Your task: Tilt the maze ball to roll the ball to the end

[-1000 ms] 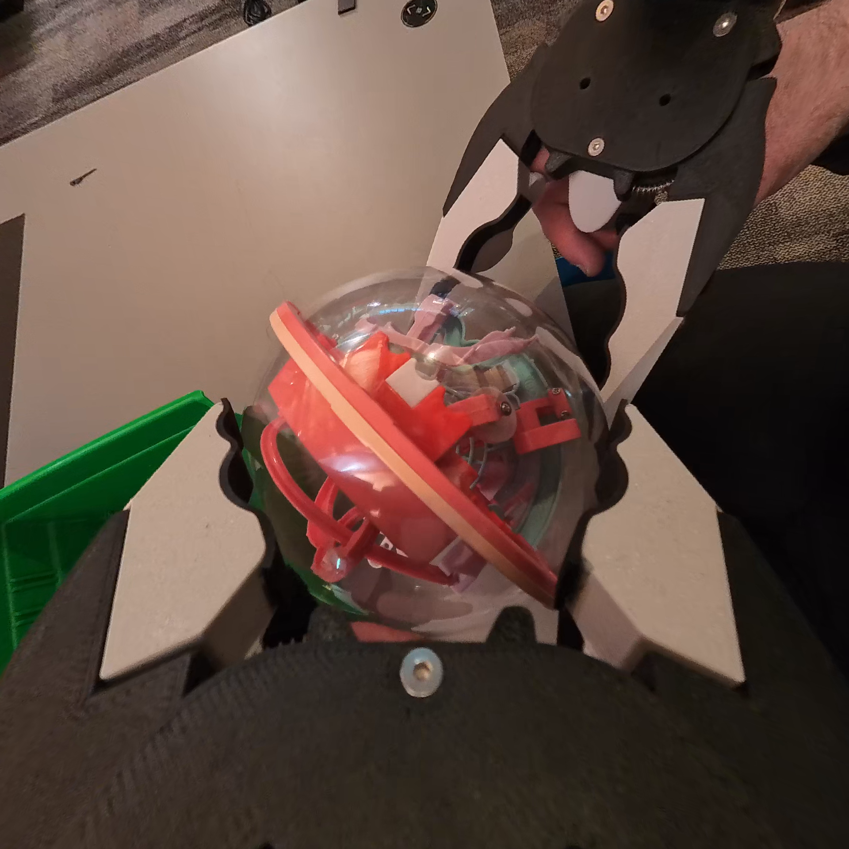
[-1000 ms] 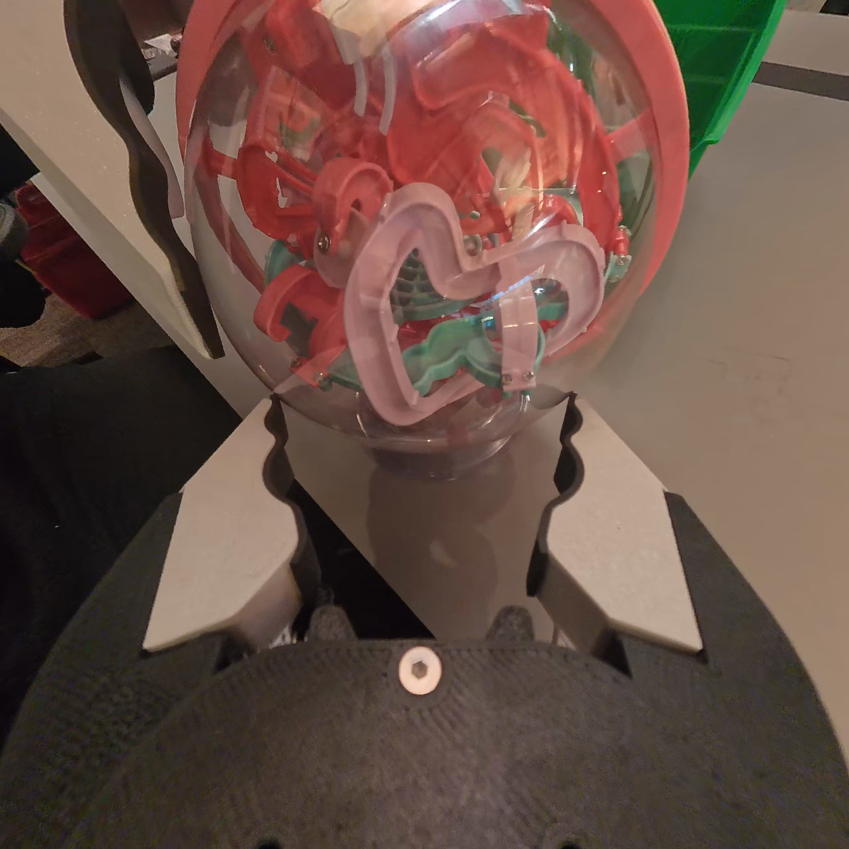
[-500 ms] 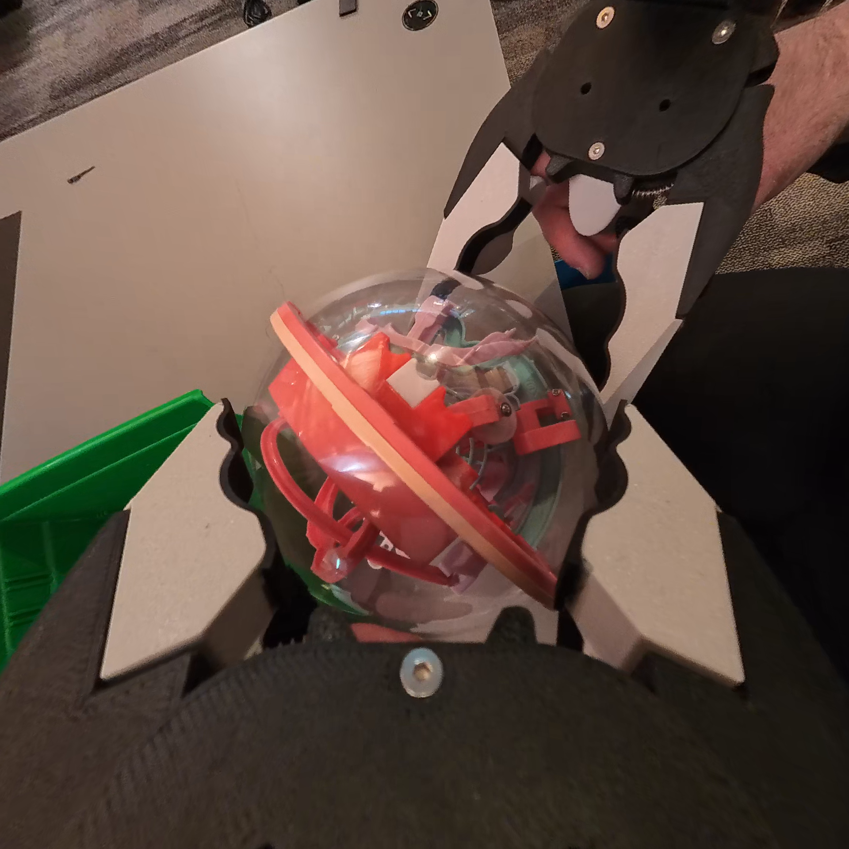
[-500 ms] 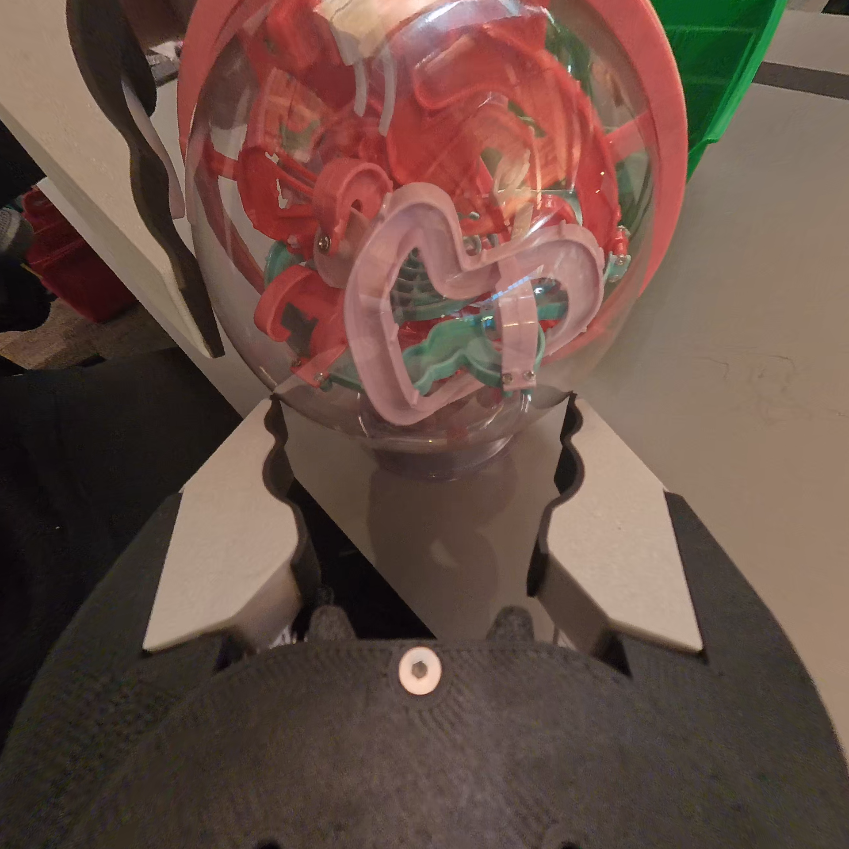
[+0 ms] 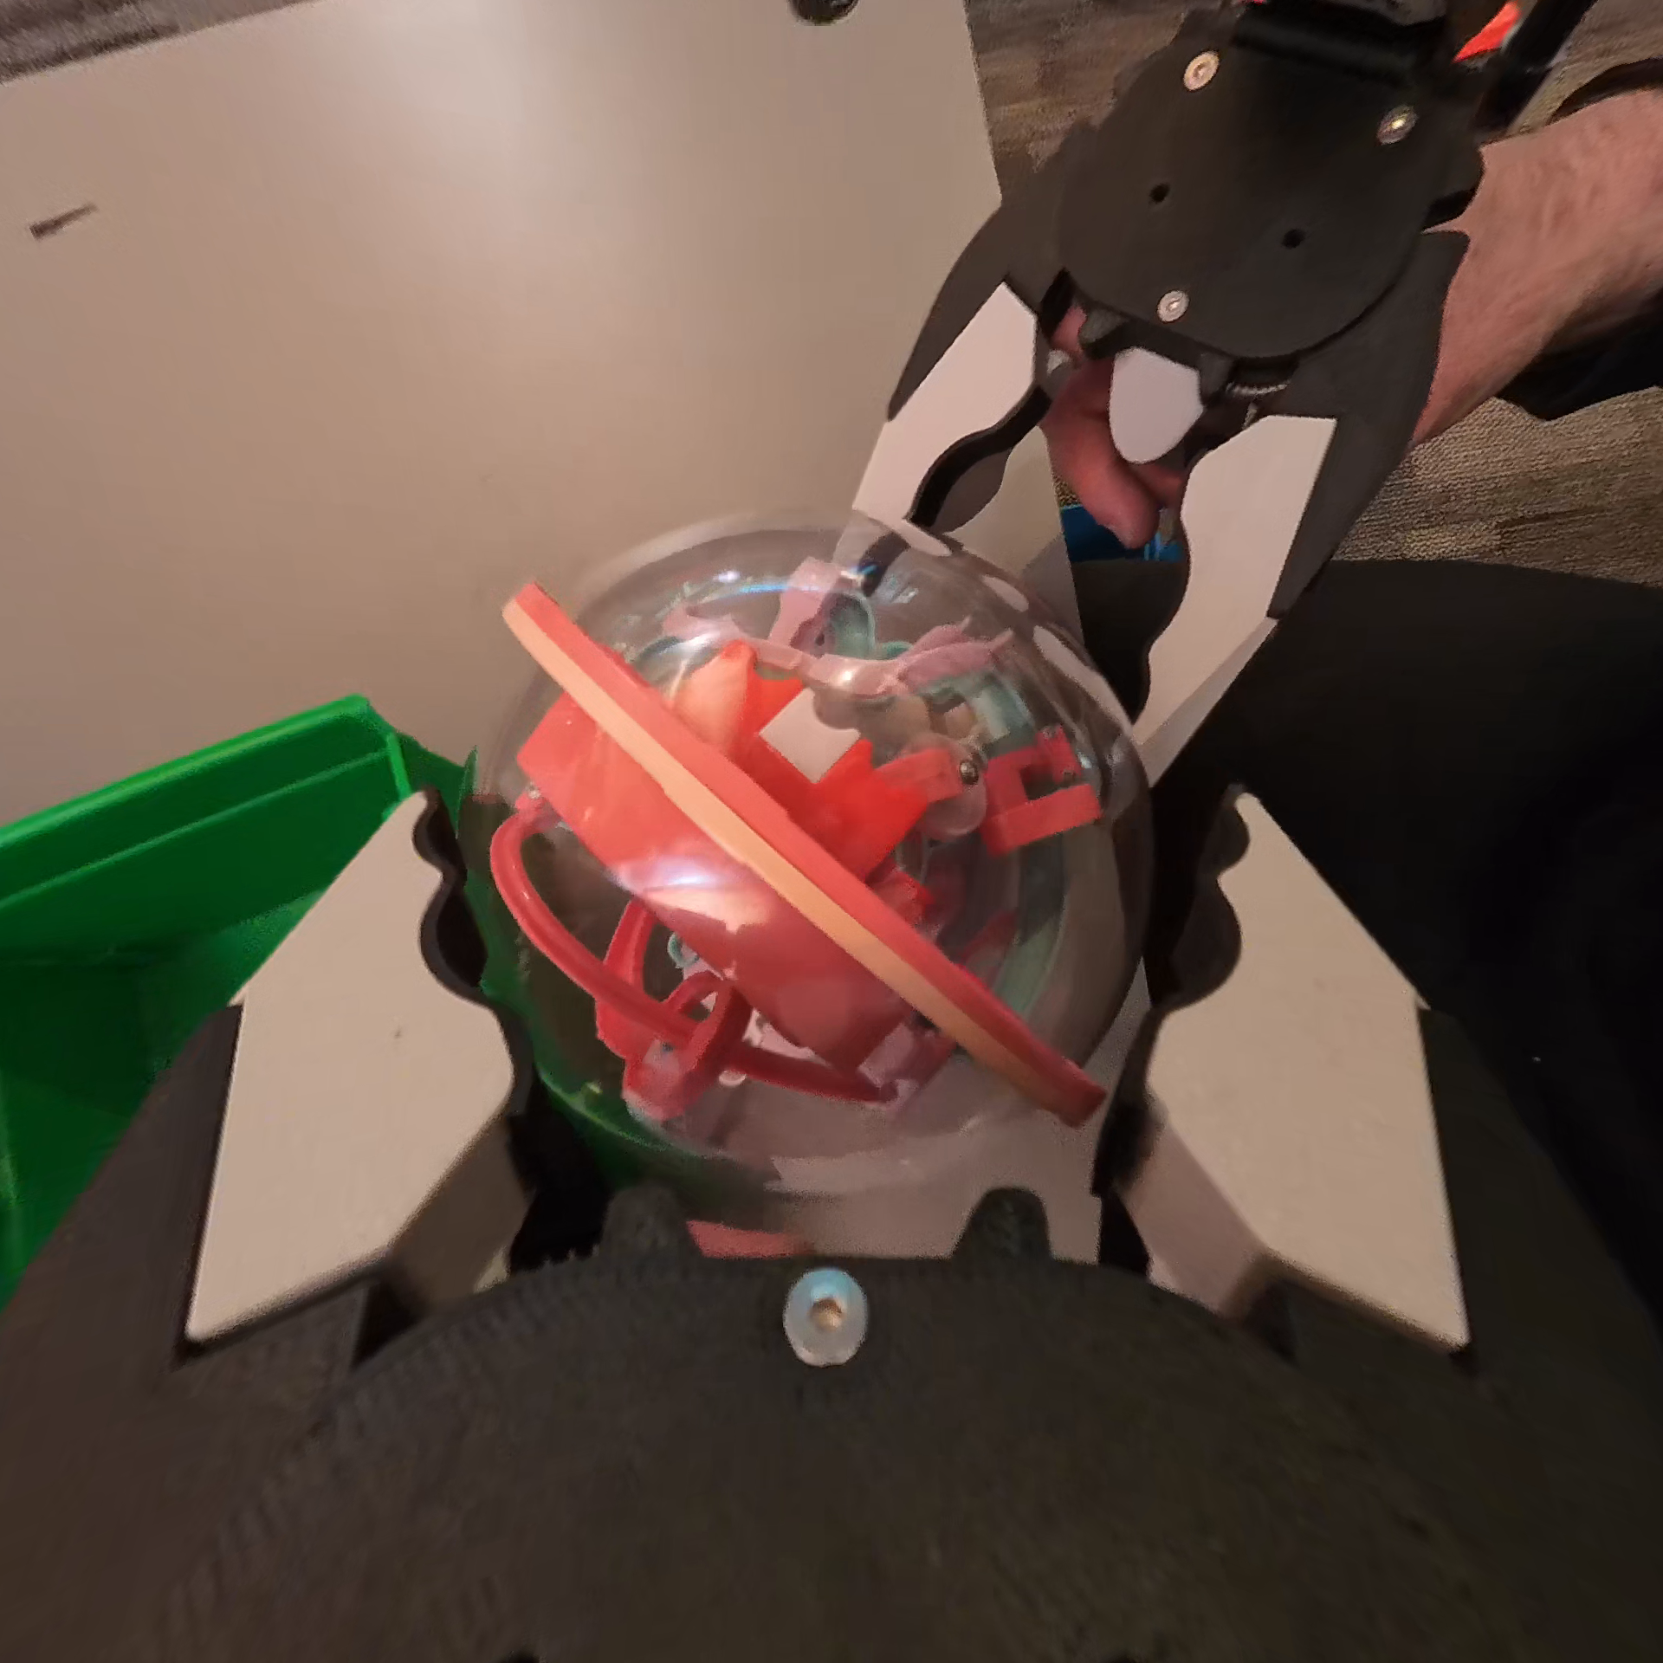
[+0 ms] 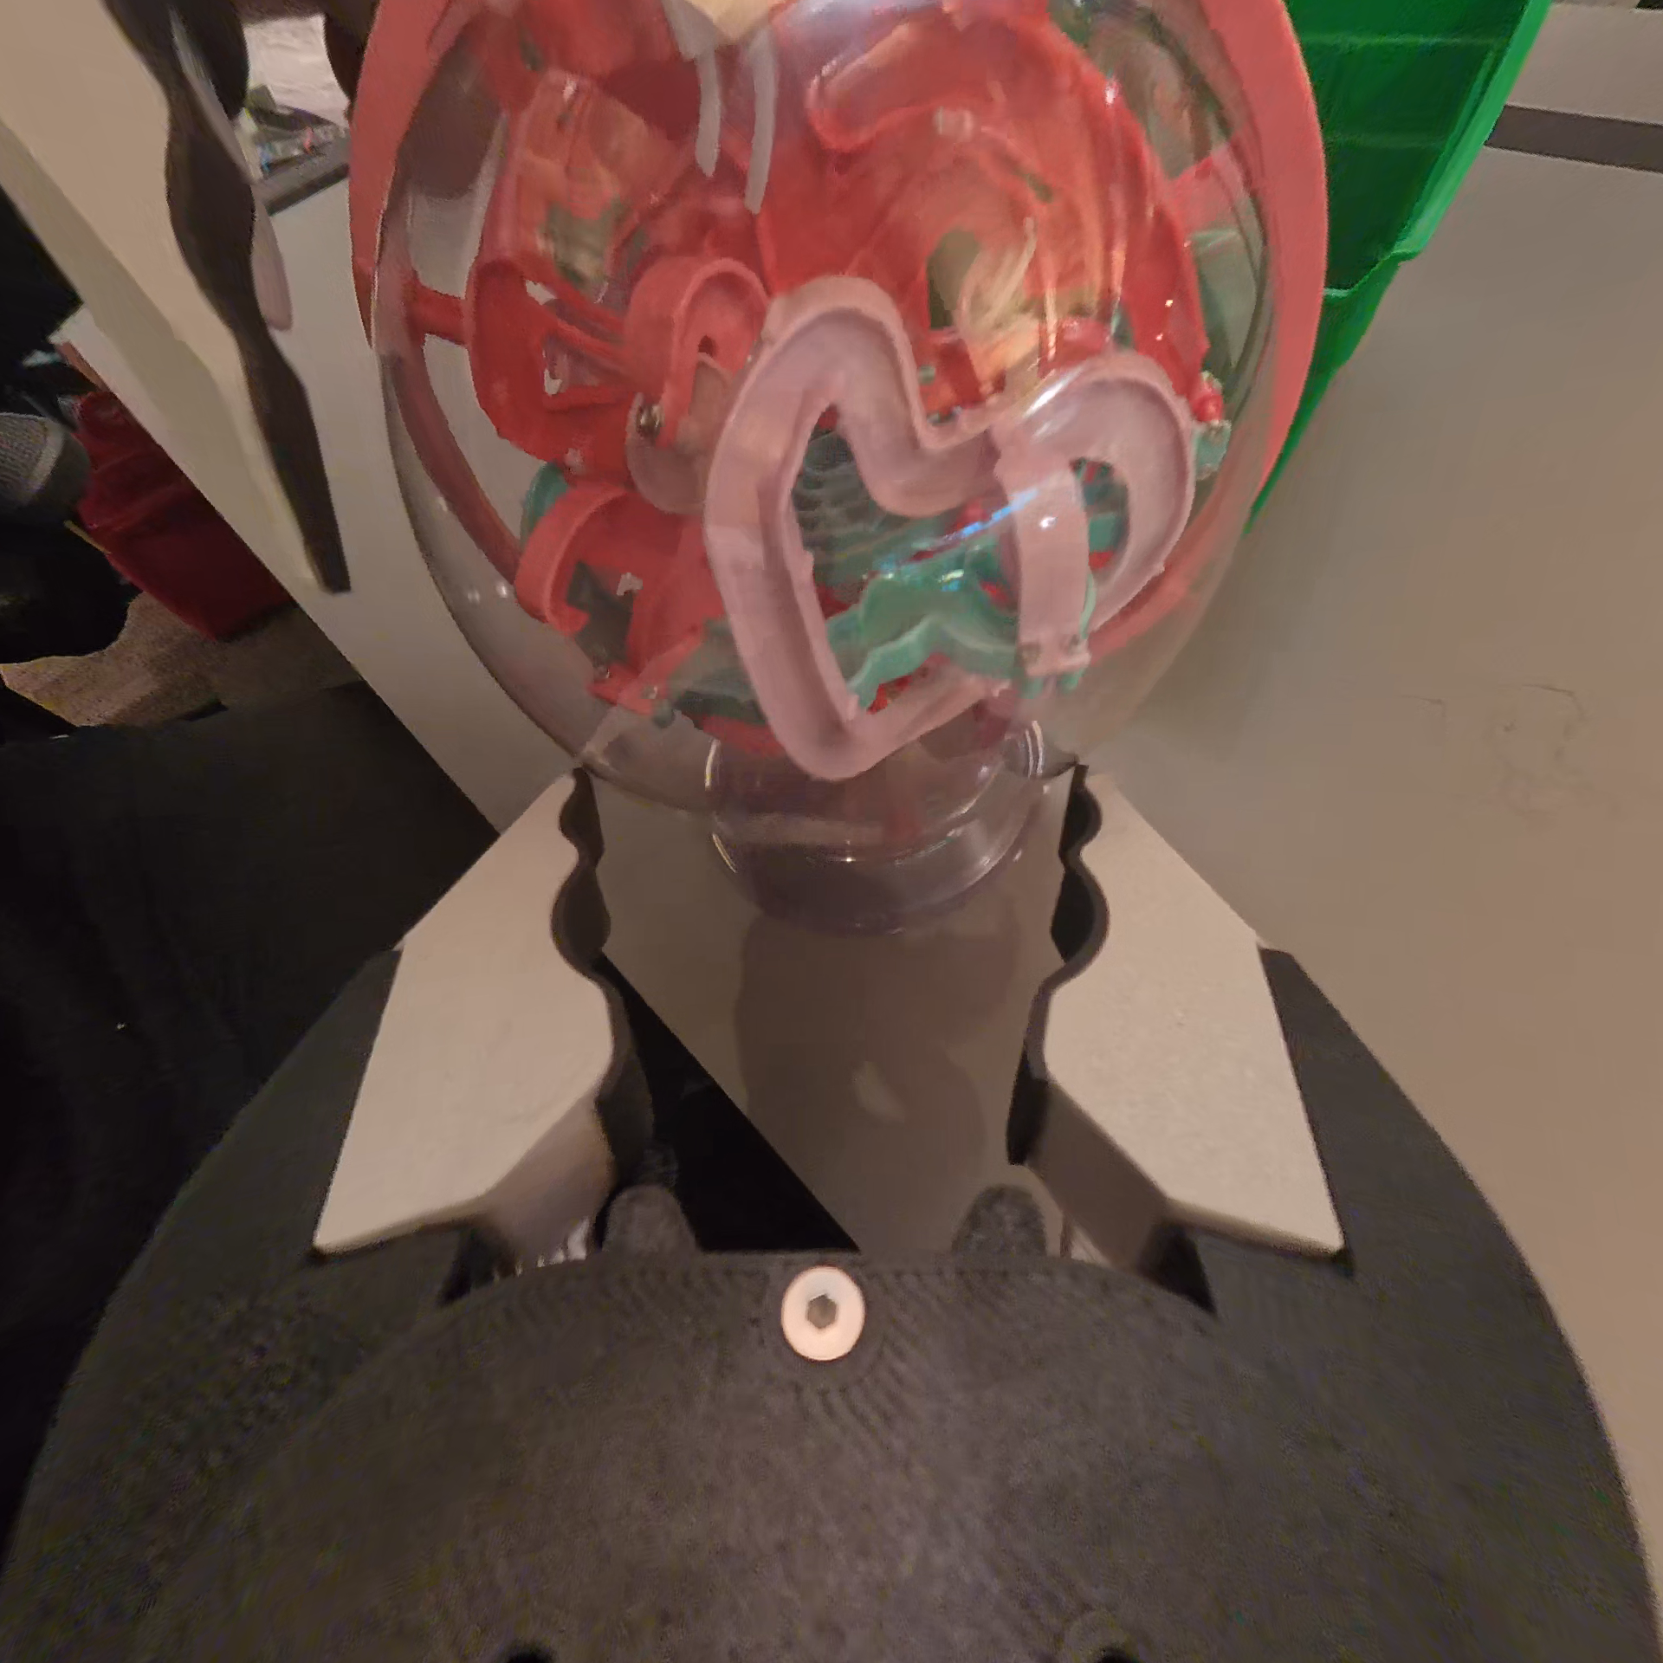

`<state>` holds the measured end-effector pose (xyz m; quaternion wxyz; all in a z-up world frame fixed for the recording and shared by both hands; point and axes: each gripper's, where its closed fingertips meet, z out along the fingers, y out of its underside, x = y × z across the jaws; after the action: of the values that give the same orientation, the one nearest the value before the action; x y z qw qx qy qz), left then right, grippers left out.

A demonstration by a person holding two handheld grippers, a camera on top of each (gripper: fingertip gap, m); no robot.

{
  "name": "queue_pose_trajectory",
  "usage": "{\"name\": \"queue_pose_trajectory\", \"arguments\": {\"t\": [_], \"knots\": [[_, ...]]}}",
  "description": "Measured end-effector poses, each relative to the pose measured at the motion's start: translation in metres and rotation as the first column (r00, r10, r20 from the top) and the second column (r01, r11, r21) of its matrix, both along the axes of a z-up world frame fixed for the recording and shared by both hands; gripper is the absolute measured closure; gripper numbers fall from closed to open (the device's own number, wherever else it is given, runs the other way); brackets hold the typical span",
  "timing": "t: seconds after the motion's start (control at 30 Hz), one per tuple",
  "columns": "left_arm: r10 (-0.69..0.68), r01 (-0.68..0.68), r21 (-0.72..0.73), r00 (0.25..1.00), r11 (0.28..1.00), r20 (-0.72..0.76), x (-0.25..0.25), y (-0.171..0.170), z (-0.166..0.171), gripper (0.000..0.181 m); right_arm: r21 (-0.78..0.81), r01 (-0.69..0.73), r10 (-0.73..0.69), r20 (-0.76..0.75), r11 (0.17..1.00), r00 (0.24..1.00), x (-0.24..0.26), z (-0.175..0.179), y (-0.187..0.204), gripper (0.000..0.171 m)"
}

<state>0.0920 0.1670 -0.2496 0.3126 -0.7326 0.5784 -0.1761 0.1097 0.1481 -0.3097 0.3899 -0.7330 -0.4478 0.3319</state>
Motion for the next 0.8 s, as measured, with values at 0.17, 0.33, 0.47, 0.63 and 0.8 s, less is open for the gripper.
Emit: {"name": "queue_pose_trajectory", "arguments": {"t": [0.17, 0.33, 0.47, 0.63, 0.8], "knots": [[0.025, -0.027, -0.060, 0.999, 0.998, -0.019, -0.0119, 0.0018, -0.0058, 0.025, 0.001, -0.008, 0.008, 0.003, 1.000, 1.000, -0.0027, 0.0001, -0.0021, 0.069], [0.019, -0.020, -0.029, 0.998, 0.999, -0.056, -0.0103, 0.0021, -0.0108, 0.030, 0.009, 0.002, -0.002, 0.001, 1.000, 1.000, 0.0009, 0.0054, 0.0003, 0.063], [0.008, -0.007, 0.008, 0.997, 1.000, -0.076, -0.0075, 0.0015, -0.0100, 0.030, 0.013, 0.001, -0.001, 0.022, 1.000, 1.000, 0.0005, 0.0023, 0.0000, 0.062], [0.003, 0.001, 0.039, 0.994, 0.999, -0.106, -0.0062, 0.0004, -0.0092, 0.030, 0.004, -0.003, 0.003, 0.032, 1.000, 0.999, -0.0006, -0.0007, -0.0013, 0.062], [0.001, 0.004, 0.049, 0.993, 0.999, -0.116, -0.0048, -0.0004, -0.0092, 0.030, -0.005, -0.010, 0.010, 0.037, 1.000, 0.999, 0.0006, 0.0007, -0.0027, 0.060]]}}
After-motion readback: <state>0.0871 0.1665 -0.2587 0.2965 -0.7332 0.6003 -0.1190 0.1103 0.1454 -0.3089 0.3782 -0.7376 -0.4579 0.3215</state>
